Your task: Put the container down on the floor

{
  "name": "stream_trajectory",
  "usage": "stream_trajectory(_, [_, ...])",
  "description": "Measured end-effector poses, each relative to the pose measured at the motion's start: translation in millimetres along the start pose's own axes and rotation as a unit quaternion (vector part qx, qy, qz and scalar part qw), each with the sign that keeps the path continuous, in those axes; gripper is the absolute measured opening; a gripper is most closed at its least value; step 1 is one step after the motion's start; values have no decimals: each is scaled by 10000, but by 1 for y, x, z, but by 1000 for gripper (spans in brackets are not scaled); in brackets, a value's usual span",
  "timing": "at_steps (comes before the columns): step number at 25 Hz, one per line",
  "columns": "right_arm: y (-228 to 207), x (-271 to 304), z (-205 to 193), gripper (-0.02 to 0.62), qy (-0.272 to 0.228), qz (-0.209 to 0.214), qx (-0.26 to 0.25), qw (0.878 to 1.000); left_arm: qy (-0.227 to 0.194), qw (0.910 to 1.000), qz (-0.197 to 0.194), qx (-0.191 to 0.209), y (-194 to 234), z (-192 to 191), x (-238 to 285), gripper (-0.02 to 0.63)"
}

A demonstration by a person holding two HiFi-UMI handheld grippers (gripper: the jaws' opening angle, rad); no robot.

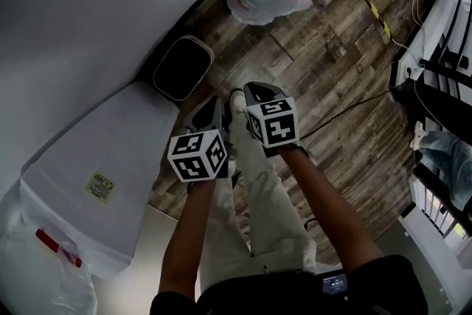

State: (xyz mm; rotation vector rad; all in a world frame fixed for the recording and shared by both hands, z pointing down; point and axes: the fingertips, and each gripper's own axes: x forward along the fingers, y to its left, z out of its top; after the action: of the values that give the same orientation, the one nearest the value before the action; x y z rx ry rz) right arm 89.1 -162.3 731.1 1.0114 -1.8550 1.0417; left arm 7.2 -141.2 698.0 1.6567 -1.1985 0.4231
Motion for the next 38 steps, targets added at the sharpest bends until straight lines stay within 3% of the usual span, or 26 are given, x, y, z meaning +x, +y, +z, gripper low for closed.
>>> stream_trajectory(11, [40, -88, 21, 32, -386, 6, 307, 9988, 8, 9977, -384, 566, -58, 33, -78, 20])
stream_trajectory(18, [60, -152, 62, 32, -846, 8, 178, 9963, -469, 9936, -542, 870, -97, 83, -126, 20])
stream_trajectory(31, [95, -267, 120, 32, -1692, 56, 46, 9856, -1065, 9843, -831, 1135, -166, 133, -215, 20])
stream_trajectory(38, [123, -328, 154, 32, -2324, 58, -194, 9724, -1566, 9705, -1098, 1469, -206, 180, -266, 20])
